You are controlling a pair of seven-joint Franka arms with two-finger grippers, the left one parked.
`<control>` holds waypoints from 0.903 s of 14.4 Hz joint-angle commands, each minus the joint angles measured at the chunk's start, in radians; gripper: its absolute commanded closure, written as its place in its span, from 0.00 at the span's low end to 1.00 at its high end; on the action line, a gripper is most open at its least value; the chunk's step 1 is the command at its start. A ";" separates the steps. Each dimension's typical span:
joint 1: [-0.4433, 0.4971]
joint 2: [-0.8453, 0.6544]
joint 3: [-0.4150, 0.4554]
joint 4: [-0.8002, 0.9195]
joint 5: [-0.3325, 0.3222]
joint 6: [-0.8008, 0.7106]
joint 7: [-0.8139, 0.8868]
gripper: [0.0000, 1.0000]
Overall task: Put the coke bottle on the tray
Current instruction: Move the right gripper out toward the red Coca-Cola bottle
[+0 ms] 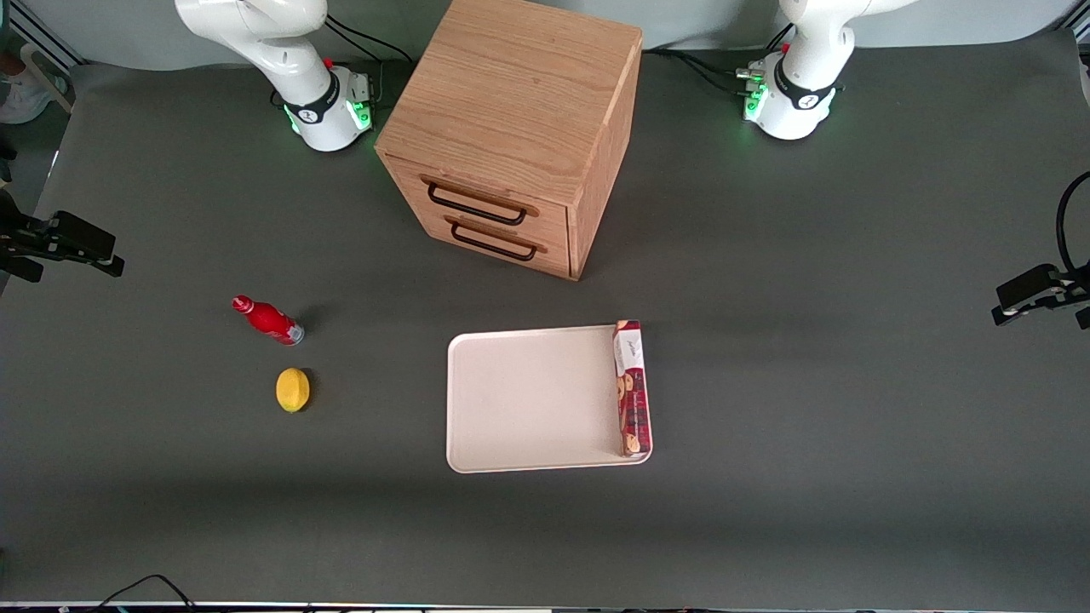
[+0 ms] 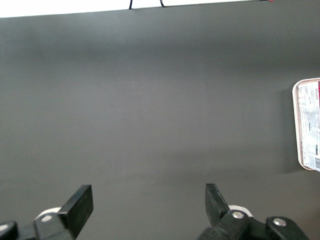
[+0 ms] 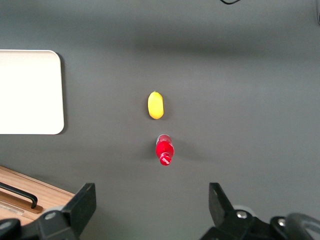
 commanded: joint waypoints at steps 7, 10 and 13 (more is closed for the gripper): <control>0.006 -0.025 0.005 -0.067 0.015 -0.087 0.041 0.00; 0.001 -0.135 -0.003 -0.352 0.007 0.050 0.041 0.00; -0.008 -0.186 -0.015 -0.653 0.003 0.323 0.040 0.00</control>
